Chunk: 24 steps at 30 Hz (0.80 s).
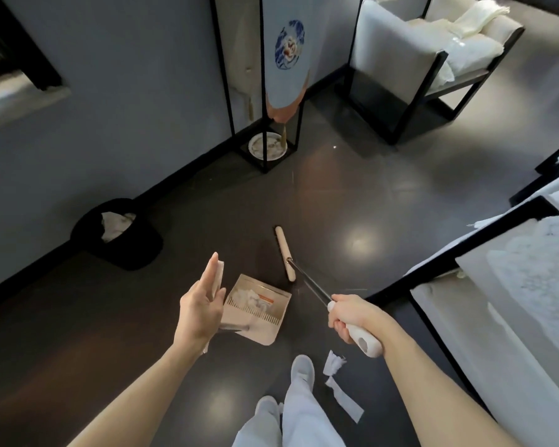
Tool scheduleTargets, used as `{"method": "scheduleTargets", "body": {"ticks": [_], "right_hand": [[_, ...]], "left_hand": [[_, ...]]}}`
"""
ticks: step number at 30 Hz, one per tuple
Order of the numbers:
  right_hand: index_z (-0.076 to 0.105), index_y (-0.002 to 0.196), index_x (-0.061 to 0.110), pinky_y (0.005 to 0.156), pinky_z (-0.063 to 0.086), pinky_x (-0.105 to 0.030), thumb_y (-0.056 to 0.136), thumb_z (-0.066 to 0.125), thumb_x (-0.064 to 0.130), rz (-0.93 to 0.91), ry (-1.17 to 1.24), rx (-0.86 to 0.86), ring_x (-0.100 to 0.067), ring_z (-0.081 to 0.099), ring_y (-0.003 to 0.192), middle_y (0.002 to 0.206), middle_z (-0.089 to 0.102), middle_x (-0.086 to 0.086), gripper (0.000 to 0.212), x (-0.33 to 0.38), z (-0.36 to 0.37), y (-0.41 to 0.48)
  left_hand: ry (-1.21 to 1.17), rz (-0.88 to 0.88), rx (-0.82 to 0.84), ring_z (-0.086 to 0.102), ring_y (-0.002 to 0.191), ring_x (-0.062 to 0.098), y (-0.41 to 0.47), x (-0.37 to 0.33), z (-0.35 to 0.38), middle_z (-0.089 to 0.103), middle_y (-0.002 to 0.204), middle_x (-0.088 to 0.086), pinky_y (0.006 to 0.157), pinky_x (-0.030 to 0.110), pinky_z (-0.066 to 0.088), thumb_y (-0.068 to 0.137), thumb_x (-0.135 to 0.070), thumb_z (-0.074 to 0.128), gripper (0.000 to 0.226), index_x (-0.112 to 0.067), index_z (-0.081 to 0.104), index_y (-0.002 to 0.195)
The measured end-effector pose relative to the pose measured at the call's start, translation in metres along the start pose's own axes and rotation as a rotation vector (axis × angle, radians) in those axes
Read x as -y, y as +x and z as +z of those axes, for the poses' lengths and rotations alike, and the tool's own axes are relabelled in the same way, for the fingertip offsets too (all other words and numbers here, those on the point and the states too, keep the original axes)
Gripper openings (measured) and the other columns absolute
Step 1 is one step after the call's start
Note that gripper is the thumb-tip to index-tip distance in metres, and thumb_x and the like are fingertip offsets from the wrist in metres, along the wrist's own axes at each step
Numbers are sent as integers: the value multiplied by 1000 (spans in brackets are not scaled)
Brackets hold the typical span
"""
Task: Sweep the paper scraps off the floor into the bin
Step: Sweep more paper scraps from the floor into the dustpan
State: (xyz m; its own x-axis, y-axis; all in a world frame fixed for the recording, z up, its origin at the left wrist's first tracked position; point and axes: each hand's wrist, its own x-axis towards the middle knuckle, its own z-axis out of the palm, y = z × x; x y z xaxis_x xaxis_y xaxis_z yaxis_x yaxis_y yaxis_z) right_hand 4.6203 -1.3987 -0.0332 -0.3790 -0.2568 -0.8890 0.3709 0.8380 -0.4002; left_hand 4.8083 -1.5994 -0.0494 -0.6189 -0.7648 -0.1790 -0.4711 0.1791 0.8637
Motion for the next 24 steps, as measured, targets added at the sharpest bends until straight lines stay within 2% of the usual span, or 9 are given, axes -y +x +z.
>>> {"method": "scheduleTargets", "body": {"ticks": [2, 4, 8, 10, 12, 14, 18, 22, 24], "right_hand": [[34, 146, 28, 53, 45, -22, 89, 53, 4, -12, -23, -10, -11, 50, 56, 86, 60, -13, 65, 13, -6, 10], [37, 144, 28, 55, 47, -23, 88, 55, 6, -31, -52, -21, -11, 52, 59, 90, 61, -13, 63, 27, -13, 22], [40, 140, 26, 58, 48, -25, 87, 54, 7, -65, -106, -26, -13, 52, 61, 93, 62, -14, 57, 75, -29, 54], [41, 139, 23, 55, 48, -24, 88, 53, 6, -83, -130, -2, -13, 52, 61, 95, 61, -14, 55, 110, -38, 73], [37, 142, 23, 47, 44, -22, 89, 51, 4, -94, -150, 26, -12, 50, 56, 90, 59, -13, 58, 150, -47, 92], [34, 145, 25, 42, 41, -21, 90, 51, 4, -95, -189, 49, -11, 49, 56, 92, 58, -12, 61, 190, -54, 108], [35, 145, 26, 41, 41, -19, 91, 52, 4, -117, -245, 113, -10, 48, 55, 91, 58, -12, 60, 269, -66, 139], [31, 148, 26, 40, 40, -20, 89, 53, 1, -132, -333, 177, -10, 48, 51, 82, 57, -11, 68, 347, -60, 177], [29, 149, 23, 38, 39, -20, 88, 51, -3, -121, -355, 197, -9, 46, 47, 74, 54, -11, 70, 388, -51, 196]], "left_hand": [[8, 10, -21, 50, 93, -13, 12, -6, -4, 48, 108, -28, 72, -6, 35, 92, 2, 55, 70, -35, 29, 146], [7, 17, -37, 47, 94, -15, 27, -10, -5, 46, 107, -28, 73, -6, 36, 92, 1, 55, 71, -36, 28, 147], [-43, 20, -80, 43, 107, -14, 69, -27, -2, 45, 123, -24, 77, -6, 36, 93, 2, 53, 71, -36, 27, 147], [-57, 22, -102, 39, 118, -11, 97, -36, -2, 43, 129, -23, 87, 0, 36, 93, 1, 52, 71, -36, 26, 147], [-70, 6, -148, 36, 124, -11, 127, -46, -4, 42, 134, -24, 101, 12, 34, 94, 2, 52, 70, -36, 26, 147], [-80, -16, -191, 34, 127, -10, 155, -56, -9, 40, 137, -23, 107, 17, 30, 94, 2, 52, 70, -33, 26, 148], [-88, -48, -272, 33, 127, -12, 204, -67, -19, 39, 138, -20, 99, 3, 29, 93, 4, 52, 69, -28, 25, 148], [-64, -72, -353, 32, 120, -23, 254, -66, -31, 40, 138, -18, 97, 2, 30, 92, 5, 53, 70, -26, 25, 148], [-78, -100, -380, 33, 124, -16, 283, -65, -38, 41, 136, -19, 96, 1, 31, 92, 6, 53, 70, -26, 26, 148]]}}
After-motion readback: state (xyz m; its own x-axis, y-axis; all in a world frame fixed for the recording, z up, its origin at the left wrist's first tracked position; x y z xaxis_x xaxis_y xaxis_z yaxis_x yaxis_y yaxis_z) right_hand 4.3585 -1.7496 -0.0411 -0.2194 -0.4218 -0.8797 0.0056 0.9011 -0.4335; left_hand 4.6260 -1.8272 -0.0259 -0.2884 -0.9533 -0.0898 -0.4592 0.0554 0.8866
